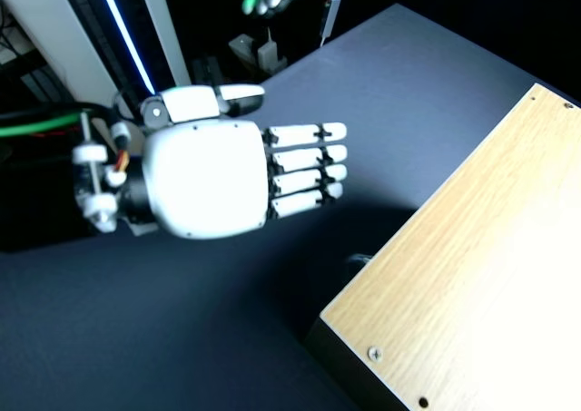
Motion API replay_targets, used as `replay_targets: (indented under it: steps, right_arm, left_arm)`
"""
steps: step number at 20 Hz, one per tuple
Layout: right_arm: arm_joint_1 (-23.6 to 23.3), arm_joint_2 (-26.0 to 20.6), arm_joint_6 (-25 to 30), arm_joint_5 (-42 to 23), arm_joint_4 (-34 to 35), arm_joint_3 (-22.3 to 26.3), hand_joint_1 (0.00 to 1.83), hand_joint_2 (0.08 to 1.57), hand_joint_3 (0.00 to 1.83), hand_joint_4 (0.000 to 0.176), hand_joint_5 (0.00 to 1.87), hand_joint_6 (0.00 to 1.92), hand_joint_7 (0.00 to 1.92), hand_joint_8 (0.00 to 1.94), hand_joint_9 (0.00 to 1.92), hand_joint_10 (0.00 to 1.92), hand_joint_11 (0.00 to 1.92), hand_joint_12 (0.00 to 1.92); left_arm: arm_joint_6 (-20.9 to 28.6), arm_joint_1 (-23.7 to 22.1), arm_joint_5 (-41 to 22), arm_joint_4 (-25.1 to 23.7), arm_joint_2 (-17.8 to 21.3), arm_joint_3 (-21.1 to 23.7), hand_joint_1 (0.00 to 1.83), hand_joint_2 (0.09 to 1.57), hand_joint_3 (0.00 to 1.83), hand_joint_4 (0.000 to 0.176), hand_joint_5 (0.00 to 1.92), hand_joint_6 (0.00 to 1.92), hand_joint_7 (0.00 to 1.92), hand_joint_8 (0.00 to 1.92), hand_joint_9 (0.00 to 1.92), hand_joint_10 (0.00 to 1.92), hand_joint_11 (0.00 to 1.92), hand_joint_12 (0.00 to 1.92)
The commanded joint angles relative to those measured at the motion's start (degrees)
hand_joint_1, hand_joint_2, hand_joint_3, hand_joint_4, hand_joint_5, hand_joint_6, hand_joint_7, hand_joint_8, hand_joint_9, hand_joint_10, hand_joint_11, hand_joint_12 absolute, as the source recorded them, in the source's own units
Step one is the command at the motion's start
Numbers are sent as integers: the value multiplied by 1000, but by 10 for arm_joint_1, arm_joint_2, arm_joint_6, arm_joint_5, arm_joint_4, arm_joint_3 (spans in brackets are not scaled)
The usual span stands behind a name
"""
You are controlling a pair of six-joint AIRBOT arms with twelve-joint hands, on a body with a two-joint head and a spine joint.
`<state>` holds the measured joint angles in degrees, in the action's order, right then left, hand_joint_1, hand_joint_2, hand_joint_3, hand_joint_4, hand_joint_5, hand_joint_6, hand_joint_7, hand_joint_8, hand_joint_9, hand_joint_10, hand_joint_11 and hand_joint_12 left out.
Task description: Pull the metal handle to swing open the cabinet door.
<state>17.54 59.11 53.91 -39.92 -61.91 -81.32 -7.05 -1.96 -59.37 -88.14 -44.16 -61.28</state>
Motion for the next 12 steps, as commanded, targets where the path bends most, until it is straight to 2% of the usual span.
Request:
replay_targets:
  steps: [1,6,12]
  right_arm:
    - [-1,-10,28,-17,41,6,0,1534,2,0,114,1,103,2,86,1,0,322]
    - [14,-31,63,12,53,18,0,1535,1,0,124,1,111,2,94,2,0,365]
    - [33,-49,63,20,54,26,0,1534,0,0,128,2,117,3,103,4,0,367]
  left_arm:
    - [-3,-5,-12,55,3,2,0,1571,139,0,343,0,352,2,306,2,0,677]
    - [-3,-5,-12,55,3,2,0,1571,143,0,342,1,354,0,310,1,0,702]
    - [-3,-5,-12,55,3,2,0,1570,139,0,347,1,352,0,306,0,0,685]
